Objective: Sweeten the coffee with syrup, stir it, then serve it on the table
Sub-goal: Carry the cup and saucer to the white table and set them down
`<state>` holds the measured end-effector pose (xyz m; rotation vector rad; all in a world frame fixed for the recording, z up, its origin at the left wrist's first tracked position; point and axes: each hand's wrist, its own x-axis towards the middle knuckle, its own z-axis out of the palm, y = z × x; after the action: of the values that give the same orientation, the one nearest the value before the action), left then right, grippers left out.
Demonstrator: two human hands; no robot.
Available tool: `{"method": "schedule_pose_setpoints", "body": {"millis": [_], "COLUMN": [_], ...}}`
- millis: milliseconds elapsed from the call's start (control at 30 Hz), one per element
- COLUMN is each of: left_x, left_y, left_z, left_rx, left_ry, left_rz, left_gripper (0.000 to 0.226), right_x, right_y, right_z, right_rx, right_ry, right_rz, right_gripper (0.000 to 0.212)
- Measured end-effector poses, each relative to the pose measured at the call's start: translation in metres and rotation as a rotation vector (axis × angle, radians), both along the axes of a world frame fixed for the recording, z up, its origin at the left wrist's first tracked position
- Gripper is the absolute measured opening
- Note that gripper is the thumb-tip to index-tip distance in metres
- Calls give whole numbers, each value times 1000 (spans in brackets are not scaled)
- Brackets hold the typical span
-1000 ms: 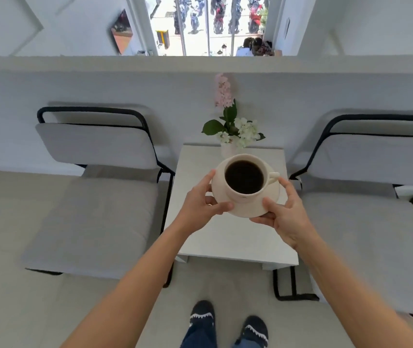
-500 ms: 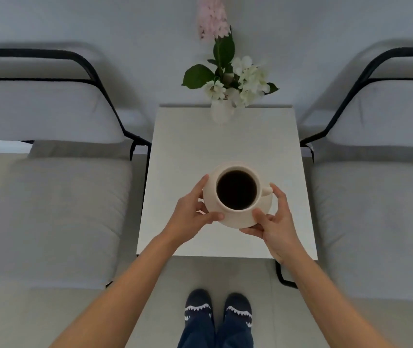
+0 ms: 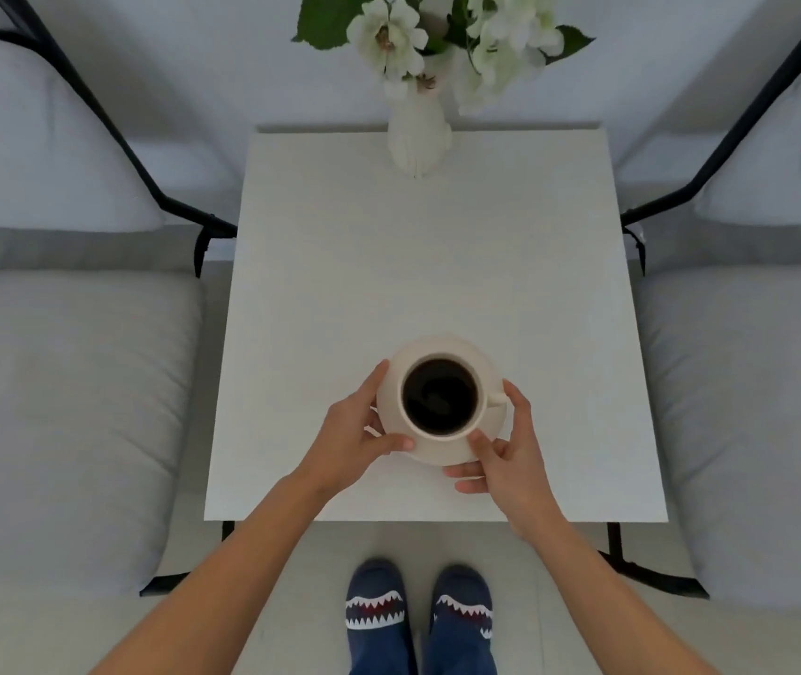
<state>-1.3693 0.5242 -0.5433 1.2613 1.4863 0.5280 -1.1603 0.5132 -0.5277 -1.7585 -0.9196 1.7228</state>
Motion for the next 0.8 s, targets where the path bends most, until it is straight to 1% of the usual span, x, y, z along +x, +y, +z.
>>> {"method": "schedule_pose_setpoints", "body": {"millis": [100,267,400,533,800], "left_x": [-3,-4,-6,-10,-10], "left_y": [1,2,4,7,10], "left_z": [-14,-22,-26,-31,-32], "left_rx": [-1,73,77,31,81], "left_ry": [27,47,48,148,392], "left_rz": [-25,-66,-81,-131,-262], "left_gripper": [99,92,90,99,103], "right_x": [-2,-2,-2,-3,-5], "right_y": [0,1,4,3,0], "right_z": [-10,-23,-26,-25,-25], "right_rx": [12,-5,18,39,54], "right_ry": [-67,-137,-183,-232,-247], "right_rz": [36,67,99,126,104], "right_gripper": [65,67,66,67,71]}}
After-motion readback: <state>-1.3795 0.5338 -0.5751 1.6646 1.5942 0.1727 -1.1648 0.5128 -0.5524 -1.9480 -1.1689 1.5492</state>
